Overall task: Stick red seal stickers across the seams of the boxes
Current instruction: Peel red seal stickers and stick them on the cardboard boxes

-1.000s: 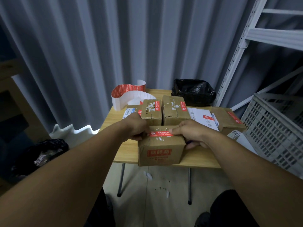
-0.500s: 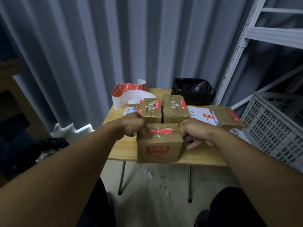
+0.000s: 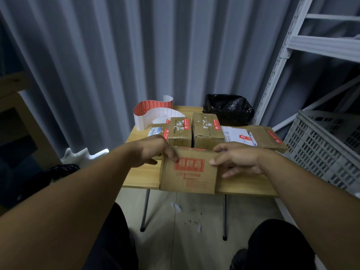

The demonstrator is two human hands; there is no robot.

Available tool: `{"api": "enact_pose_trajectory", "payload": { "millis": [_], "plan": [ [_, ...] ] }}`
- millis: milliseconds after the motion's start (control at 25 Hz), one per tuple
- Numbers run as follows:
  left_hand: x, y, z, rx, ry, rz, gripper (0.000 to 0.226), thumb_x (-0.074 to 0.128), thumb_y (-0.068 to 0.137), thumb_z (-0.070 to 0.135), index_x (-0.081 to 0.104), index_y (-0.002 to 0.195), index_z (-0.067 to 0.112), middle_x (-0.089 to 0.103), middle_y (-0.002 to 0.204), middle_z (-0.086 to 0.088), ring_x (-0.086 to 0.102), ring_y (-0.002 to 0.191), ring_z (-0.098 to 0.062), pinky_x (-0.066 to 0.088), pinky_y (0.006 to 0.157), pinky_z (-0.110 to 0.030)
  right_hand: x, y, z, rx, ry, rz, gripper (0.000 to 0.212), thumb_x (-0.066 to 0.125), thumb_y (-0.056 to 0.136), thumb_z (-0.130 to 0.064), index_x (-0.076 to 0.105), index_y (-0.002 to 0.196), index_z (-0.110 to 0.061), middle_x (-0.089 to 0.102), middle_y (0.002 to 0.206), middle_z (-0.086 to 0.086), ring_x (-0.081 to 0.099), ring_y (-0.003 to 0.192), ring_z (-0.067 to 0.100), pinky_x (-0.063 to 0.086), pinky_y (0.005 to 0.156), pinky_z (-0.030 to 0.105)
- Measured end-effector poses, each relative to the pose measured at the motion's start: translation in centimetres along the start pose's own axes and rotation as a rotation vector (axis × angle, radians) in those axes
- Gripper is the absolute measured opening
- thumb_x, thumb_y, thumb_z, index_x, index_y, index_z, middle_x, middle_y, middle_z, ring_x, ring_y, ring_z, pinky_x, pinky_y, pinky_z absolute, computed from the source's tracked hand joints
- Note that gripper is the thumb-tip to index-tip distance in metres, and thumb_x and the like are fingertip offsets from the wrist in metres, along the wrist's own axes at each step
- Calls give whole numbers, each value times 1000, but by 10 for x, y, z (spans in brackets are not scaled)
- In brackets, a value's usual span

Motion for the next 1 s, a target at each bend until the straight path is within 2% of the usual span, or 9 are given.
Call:
{"api": "enact_pose_trajectory", "payload": {
  "millis": [80,160,280,400,520,680,840,920,1000],
  "plan": [
    [-2,-2,-1,-42,-99,-9,32,70,85,21,60,115,18,65,122,-9,57,120,-30,43,109,-55,-3,-4,-2,8,28,11,37,76,87,-26,60,119,-16,70,122,12,68,113,28,56,93,45],
    [1,-2,-5,-79,-145,0,31,64,92,34,58,117,16,67,119,-14,64,112,-33,49,103,-55,-3,-6,-2,29,21,27,35,70,91,-37,64,119,-17,71,119,12,67,112,29,52,99,51],
    [6,6,-9,-119,-168,29,46,60,93,56,57,121,20,72,114,-14,70,105,-33,55,95,-55,-2,-7,-2,77,16,35,48,65,93,-48,61,127,-15,70,118,20,70,107,34,56,92,54],
    [9,8,-9,-144,-180,60,51,57,92,63,58,119,20,76,106,-15,73,97,-34,58,89,-55,-1,-5,-4,99,65,75,56,60,94,-52,54,133,-12,67,119,29,71,100,40,62,78,51],
    [10,8,-9,-190,-194,65,61,53,92,67,56,122,14,72,110,-21,72,97,-39,59,87,-55,-2,-1,-2,101,111,123,65,60,94,-55,50,139,-9,63,124,31,69,103,44,61,81,53],
    [8,10,-10,-248,-277,17,98,47,77,87,56,129,5,64,121,-25,71,97,-44,62,74,-52,-4,2,0,112,132,149,79,61,87,-65,44,145,-13,55,137,28,64,113,45,60,84,52],
    [9,7,-6,-247,-325,4,103,48,74,89,48,136,7,59,125,-25,69,102,-46,62,73,-52,-8,0,-4,133,102,127,101,46,78,-87,51,139,-7,59,134,23,66,110,37,61,72,42],
    [11,6,-4,-263,-307,0,98,46,77,88,45,135,9,64,120,-26,72,97,-44,63,72,-49,-9,1,-4,129,39,135,101,45,78,-87,56,131,-2,65,124,21,70,101,32,60,70,37],
    [14,5,-4,-268,-254,3,91,45,80,86,48,132,11,68,113,-25,75,90,-41,63,70,-46,-8,3,-2,116,-9,146,92,48,81,-83,60,125,-3,69,117,19,72,94,28,59,71,35]
  ]
}}
Point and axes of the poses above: each hand's wrist, its own y-axis towards the middle knuckle, its own x-axis out of the palm, z = x × y, the point moved 1 cm from there along y, towards the middle knuckle
